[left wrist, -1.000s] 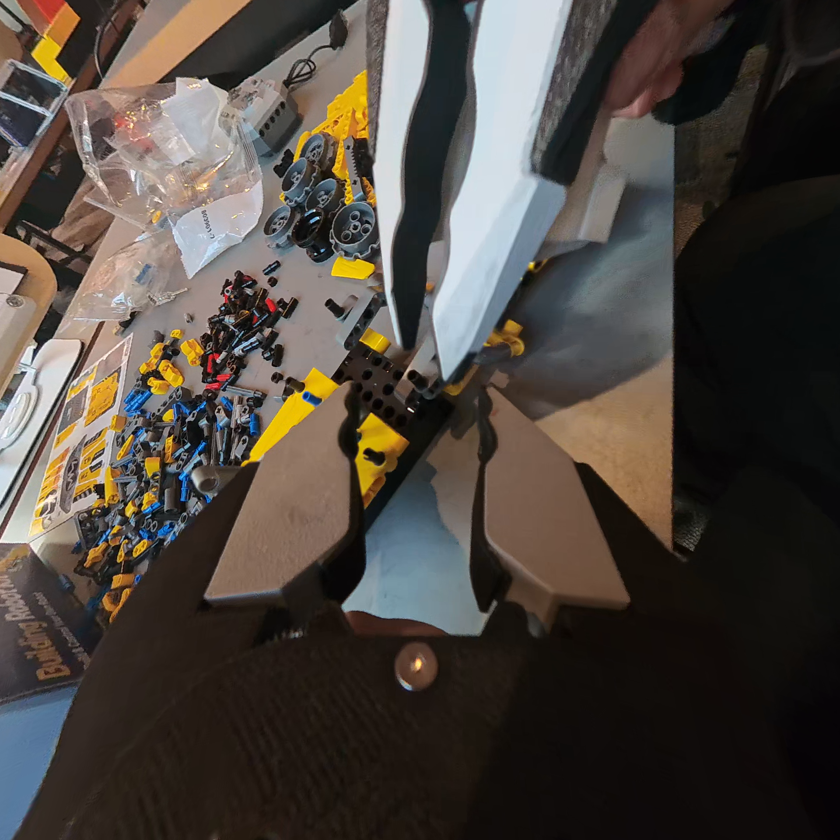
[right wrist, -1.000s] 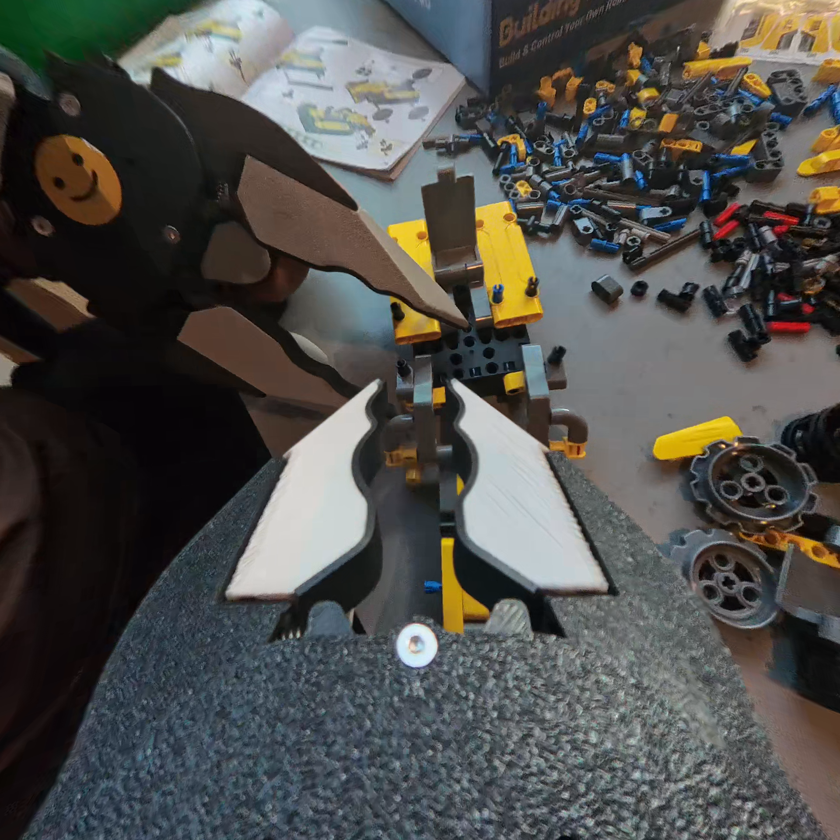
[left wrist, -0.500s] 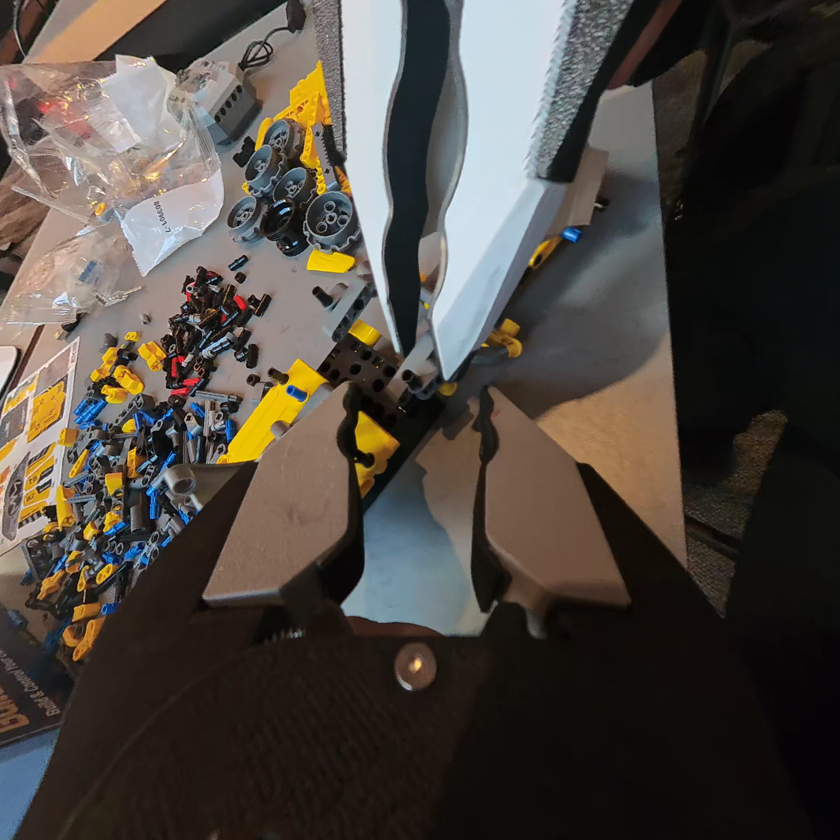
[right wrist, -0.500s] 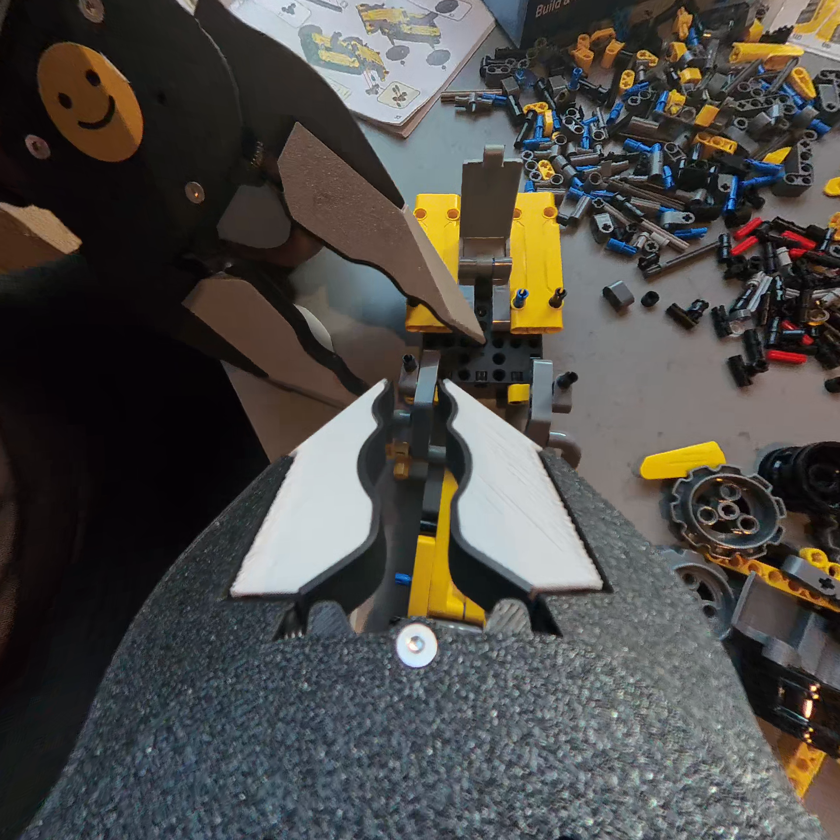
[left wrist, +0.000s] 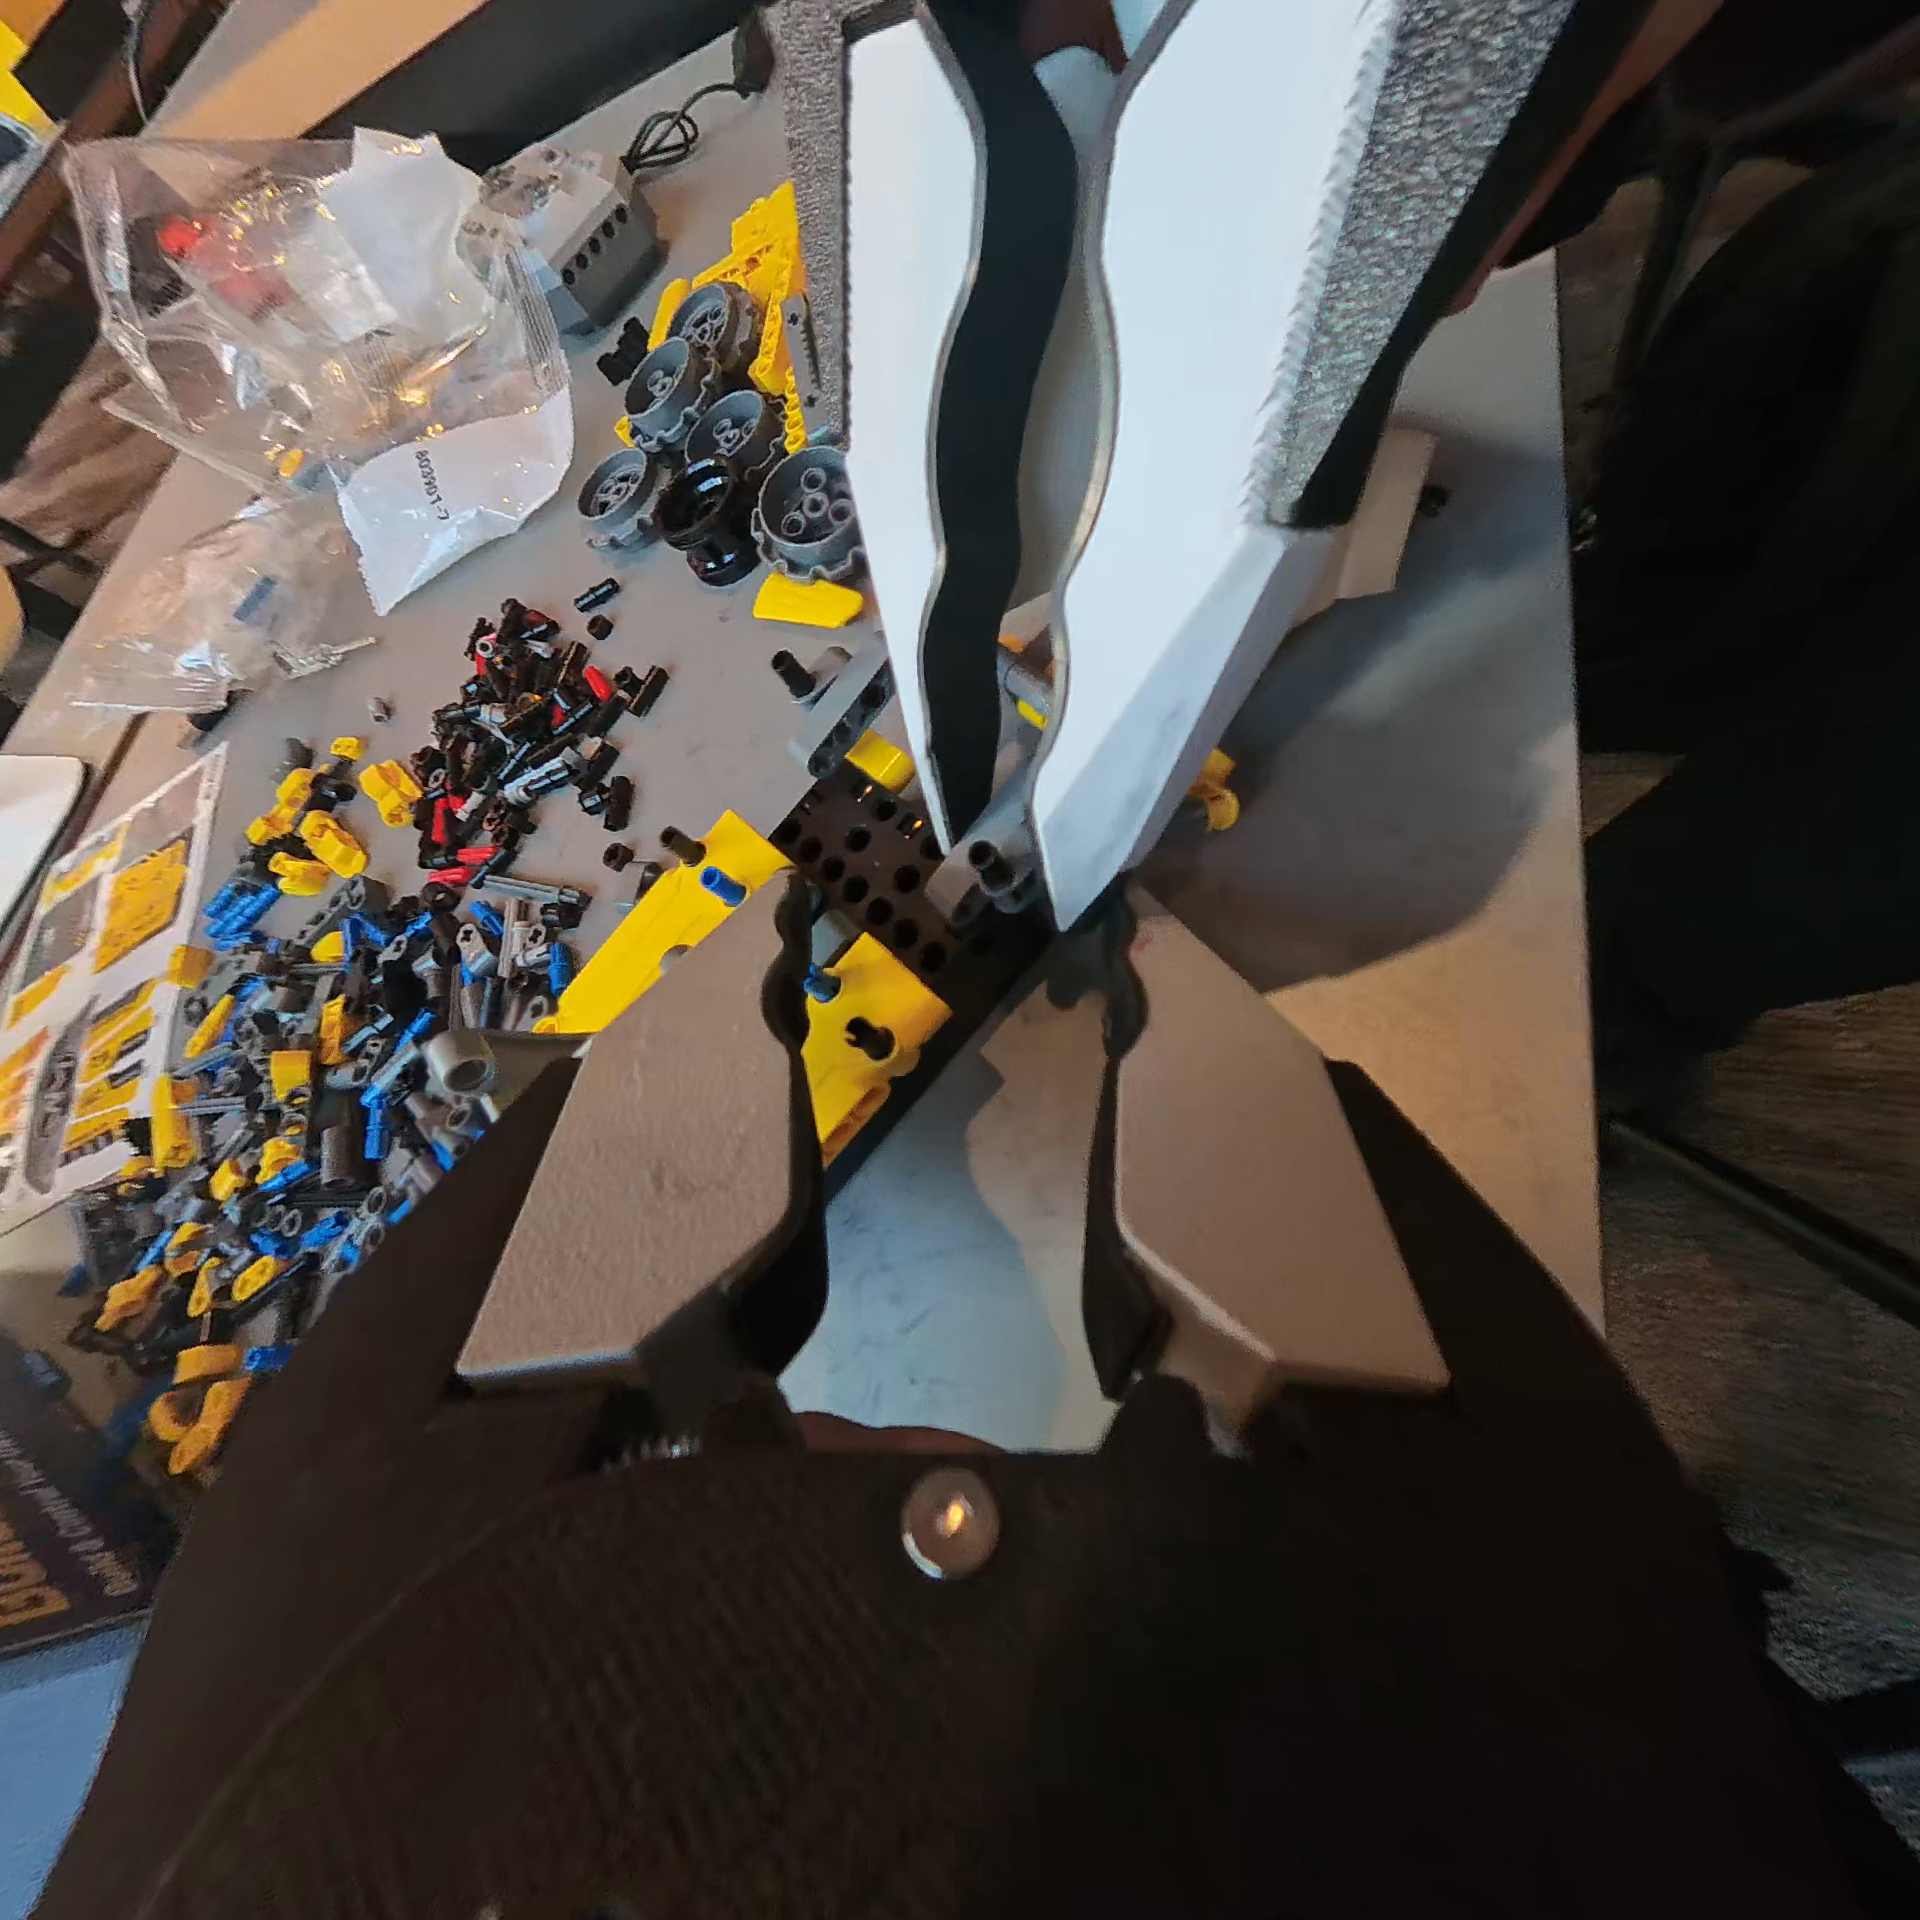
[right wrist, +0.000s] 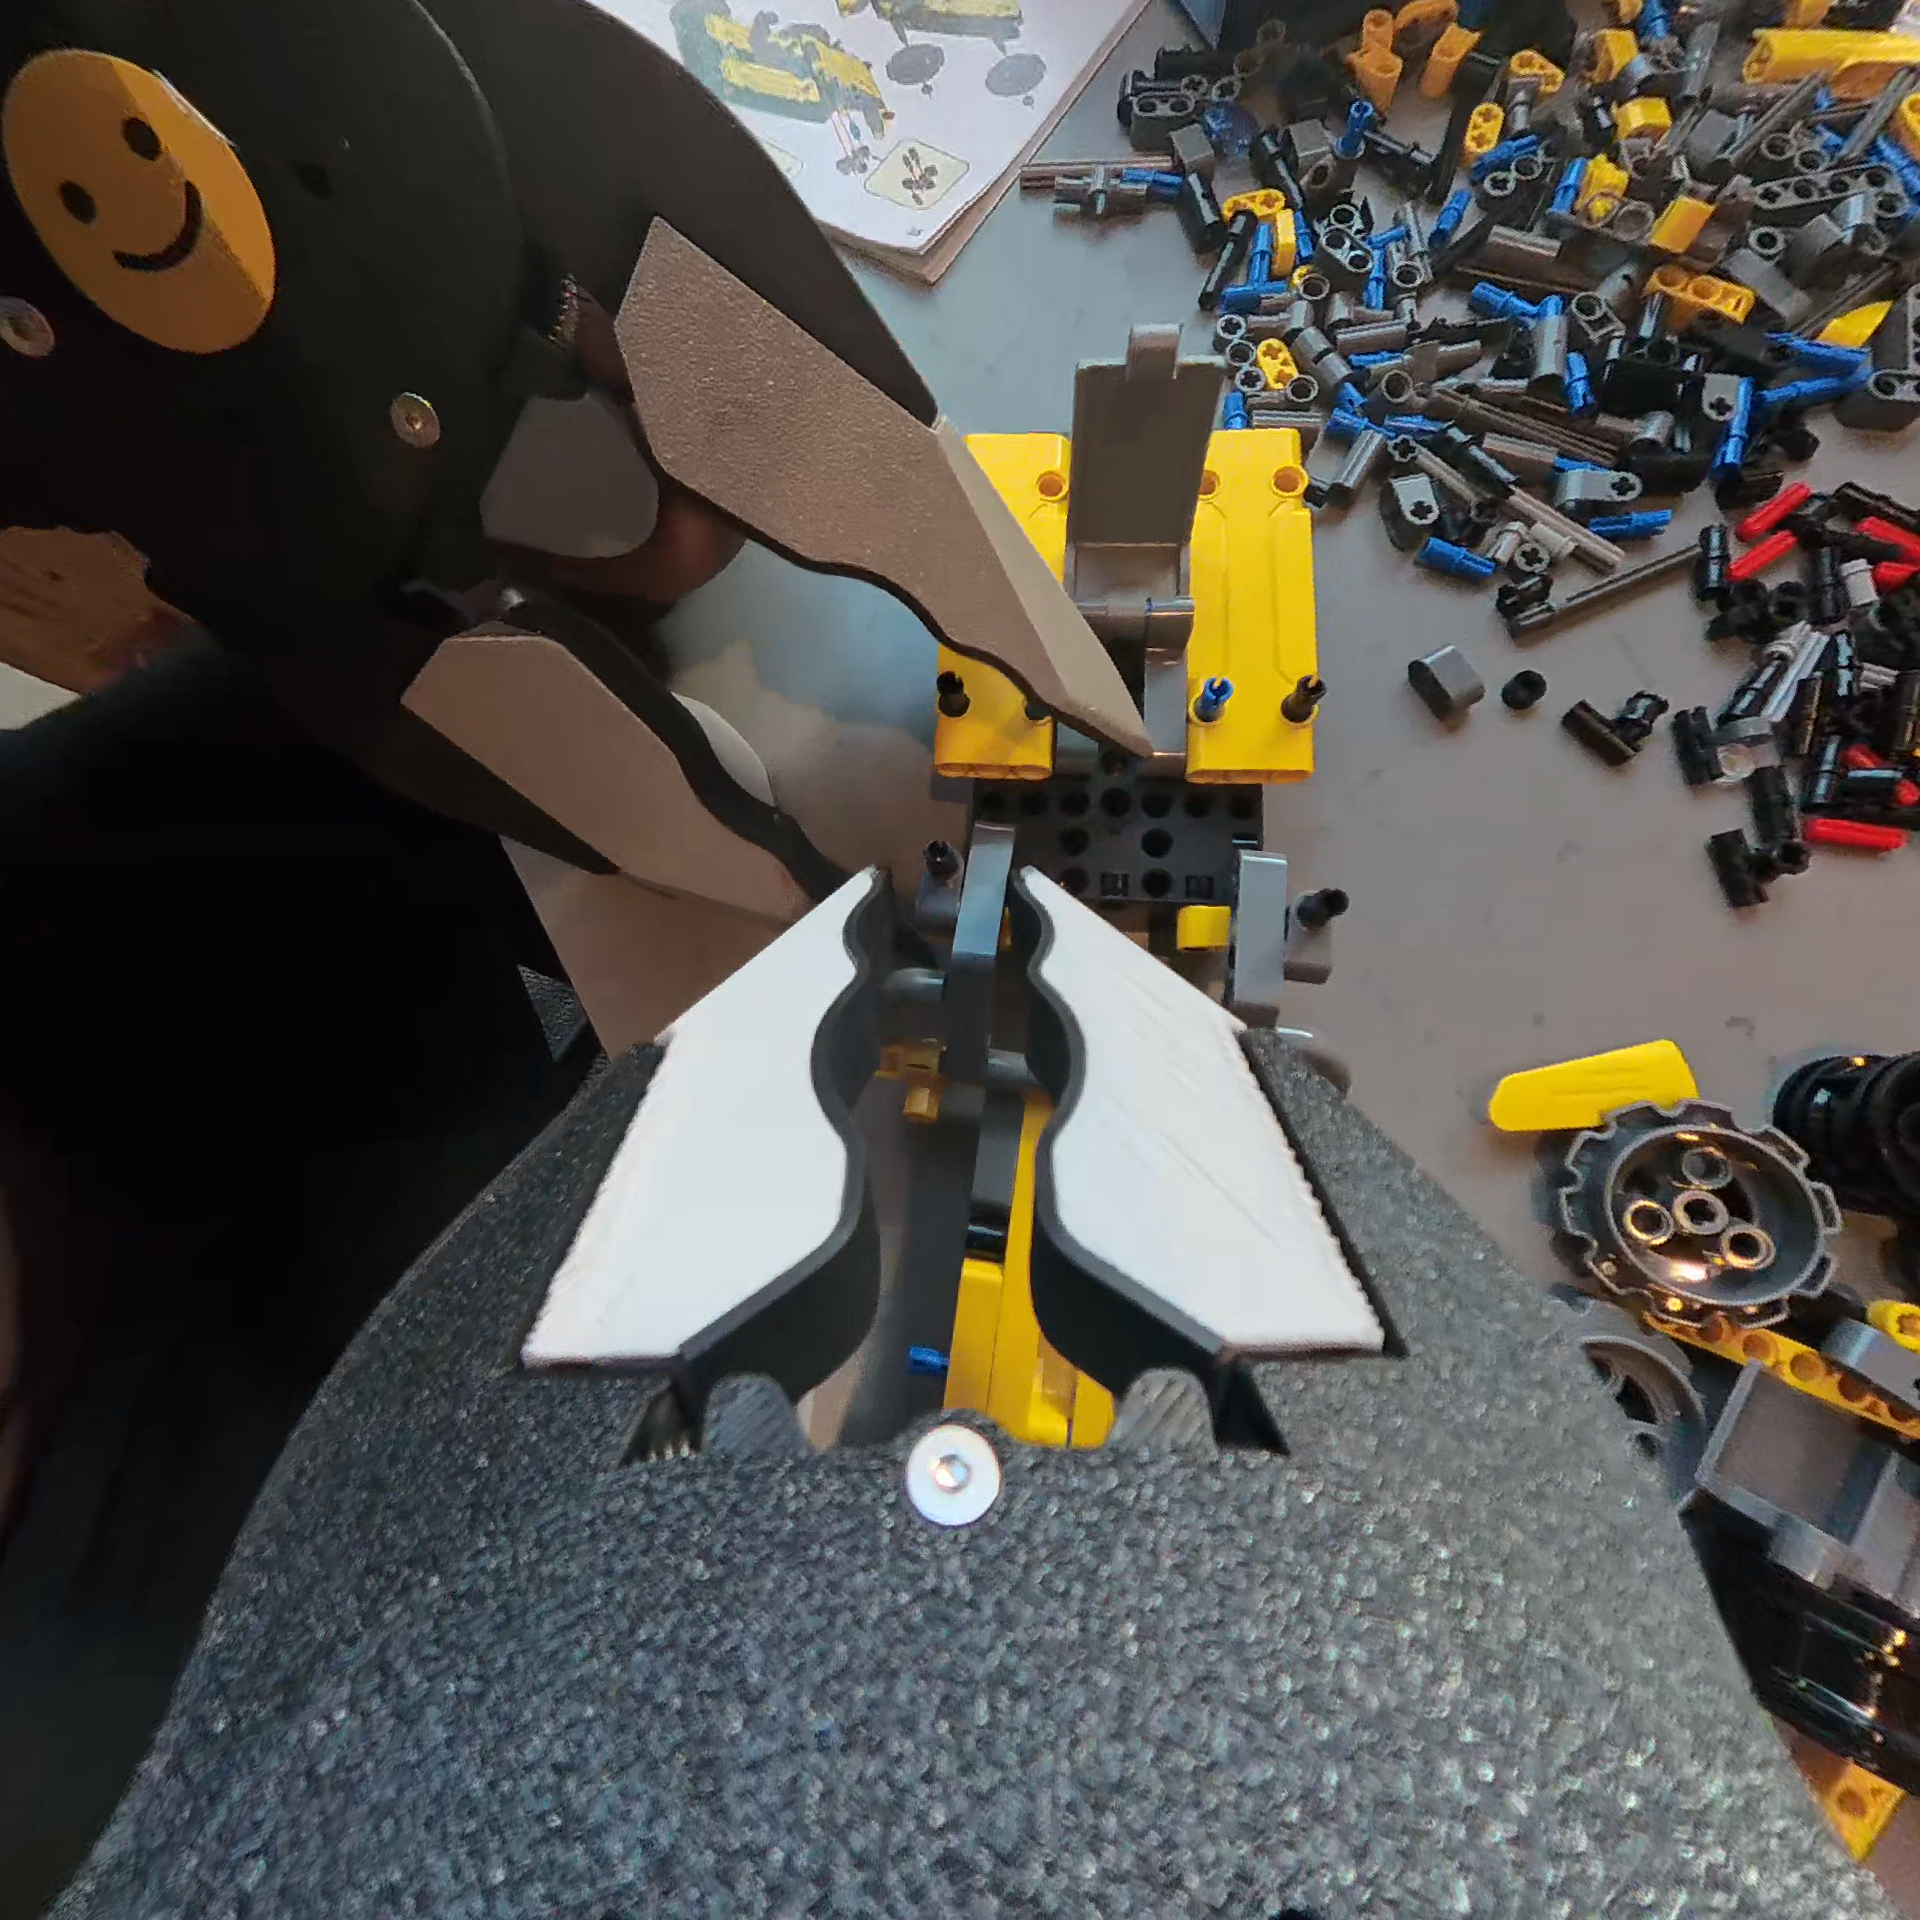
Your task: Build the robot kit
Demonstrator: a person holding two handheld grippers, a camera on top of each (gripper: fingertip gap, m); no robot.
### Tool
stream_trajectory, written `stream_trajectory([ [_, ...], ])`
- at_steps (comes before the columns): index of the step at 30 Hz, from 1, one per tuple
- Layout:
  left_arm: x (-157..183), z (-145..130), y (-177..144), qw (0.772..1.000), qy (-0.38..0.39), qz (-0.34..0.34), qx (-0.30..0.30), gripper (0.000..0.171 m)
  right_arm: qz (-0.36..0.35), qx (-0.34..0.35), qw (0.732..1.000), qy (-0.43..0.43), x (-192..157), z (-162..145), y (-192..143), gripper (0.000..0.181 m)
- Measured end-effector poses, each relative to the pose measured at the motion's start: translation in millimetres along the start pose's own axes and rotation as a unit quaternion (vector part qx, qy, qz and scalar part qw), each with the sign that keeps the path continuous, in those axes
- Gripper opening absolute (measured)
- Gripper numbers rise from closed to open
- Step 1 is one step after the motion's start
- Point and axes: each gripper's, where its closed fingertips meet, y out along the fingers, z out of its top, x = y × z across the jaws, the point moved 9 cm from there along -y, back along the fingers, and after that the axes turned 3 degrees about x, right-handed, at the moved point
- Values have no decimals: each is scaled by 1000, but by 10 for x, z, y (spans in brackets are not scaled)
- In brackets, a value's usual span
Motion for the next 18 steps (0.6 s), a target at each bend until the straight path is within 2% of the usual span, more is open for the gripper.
stream_trajectory([
  [4,-34,-5,3,1000,-22,-15,0,50,3,4,1000,7,31,39,-27,14],
  [9,1,-6,14,1000,-3,-6,-8,56,8,-4,1000,8,67,55,13,15],
  [12,5,-7,18,1000,3,4,-11,54,13,-11,1000,2,68,67,40,14],
  [18,-68,-8,-21,999,-35,-1,6,50,15,-4,1000,-3,82,76,60,14],
])
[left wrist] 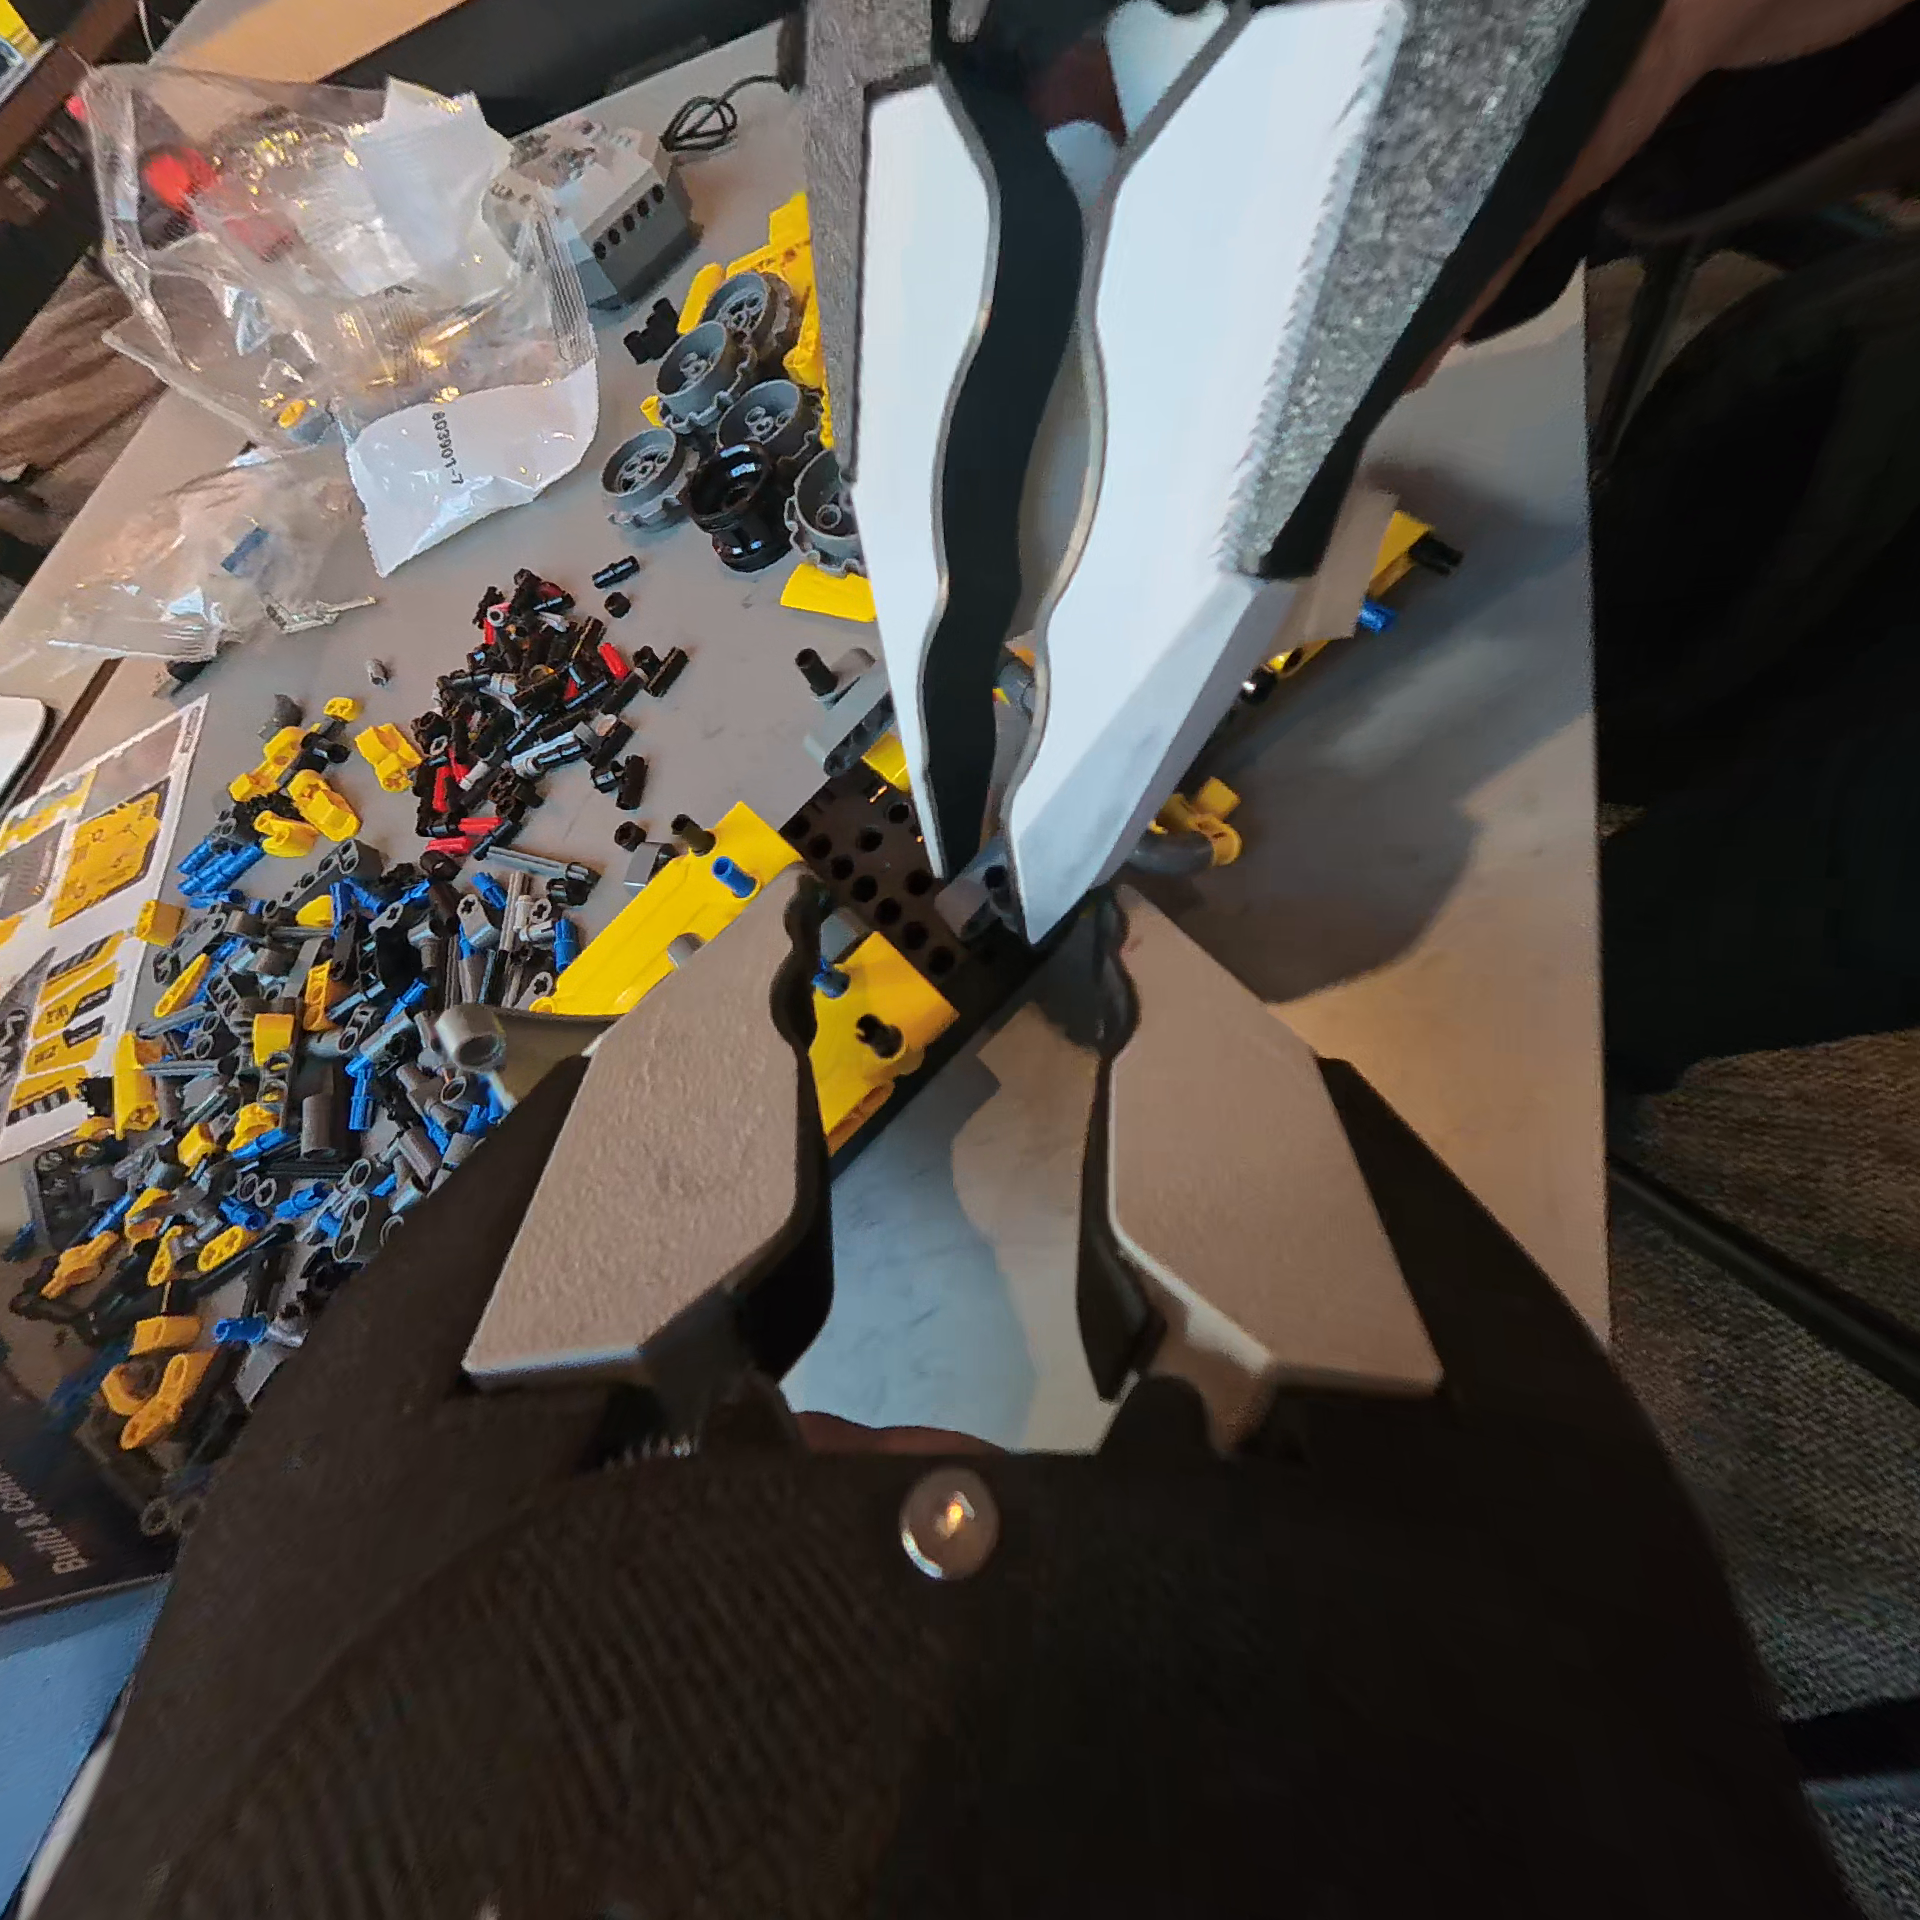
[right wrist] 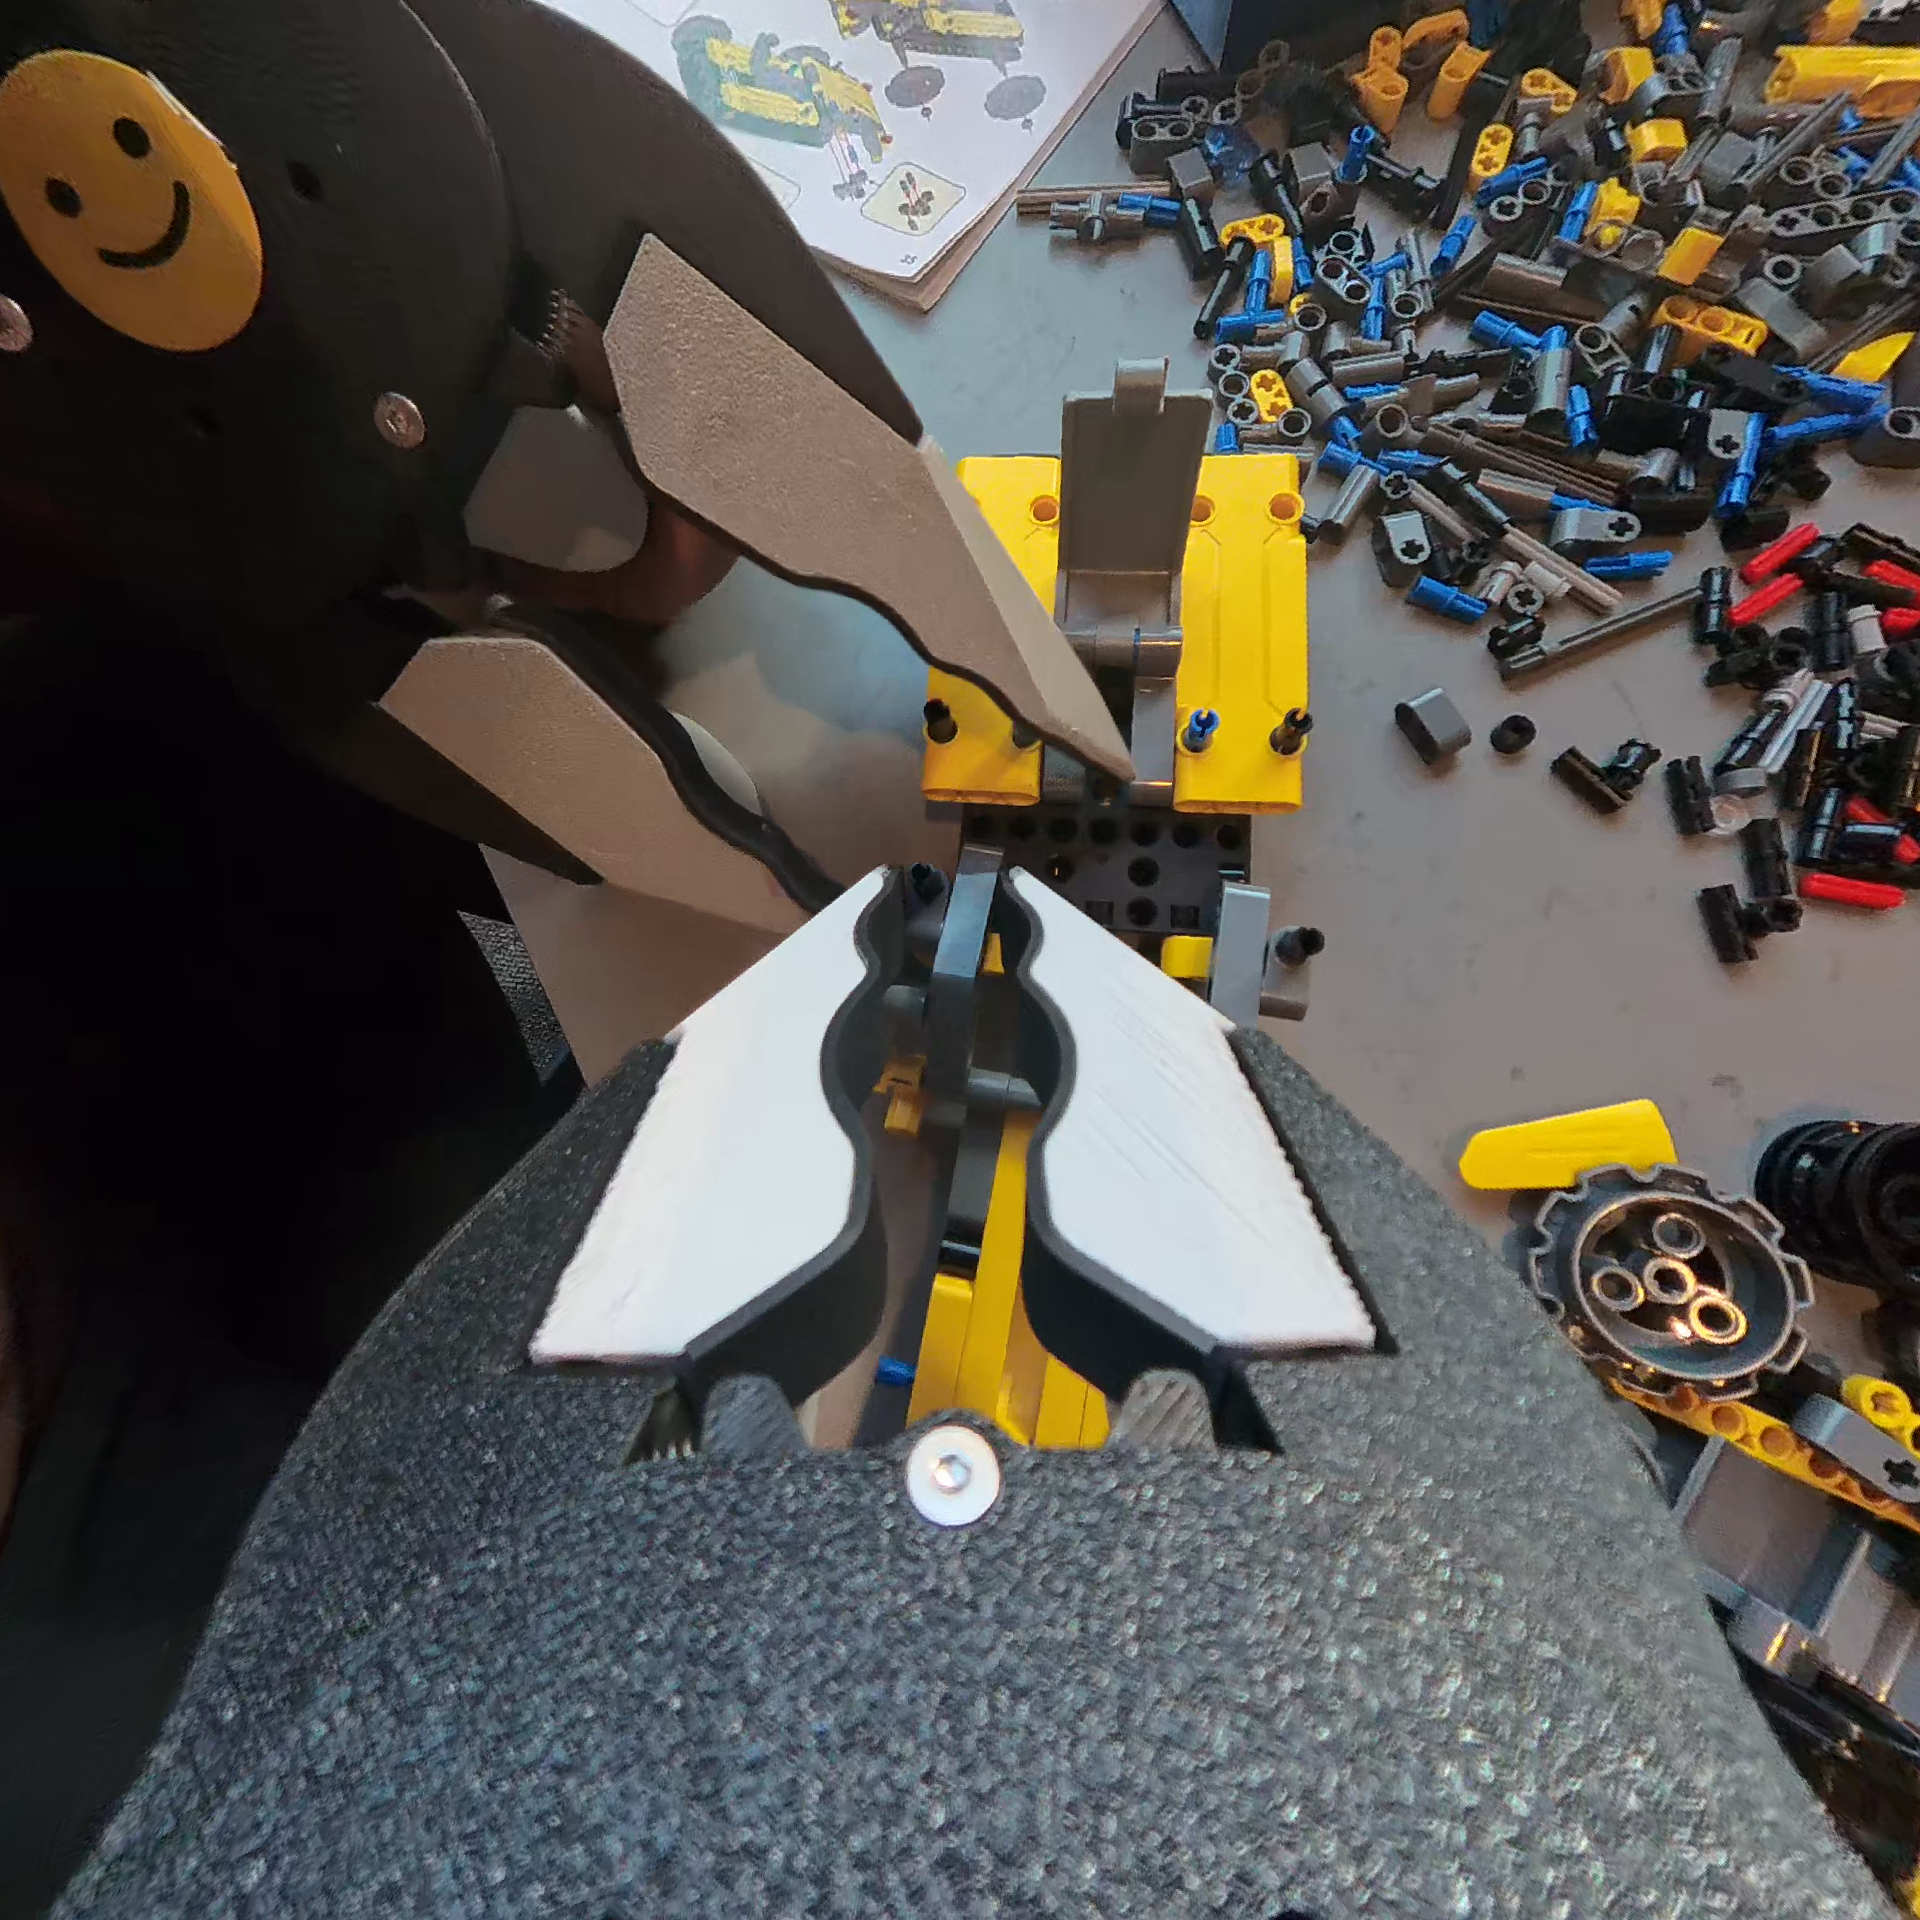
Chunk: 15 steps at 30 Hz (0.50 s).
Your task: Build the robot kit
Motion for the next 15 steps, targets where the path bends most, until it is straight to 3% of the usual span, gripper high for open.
stream_trajectory([
  [5,4,13,-64,999,5,7,31,51,16,23,1000,14,47,-24,8,13],
  [10,92,-20,43,998,54,27,-26,58,30,37,999,15,85,-61,3,14],
  [15,61,-12,15,997,46,52,-14,51,36,49,998,19,125,-96,-24,13],
])
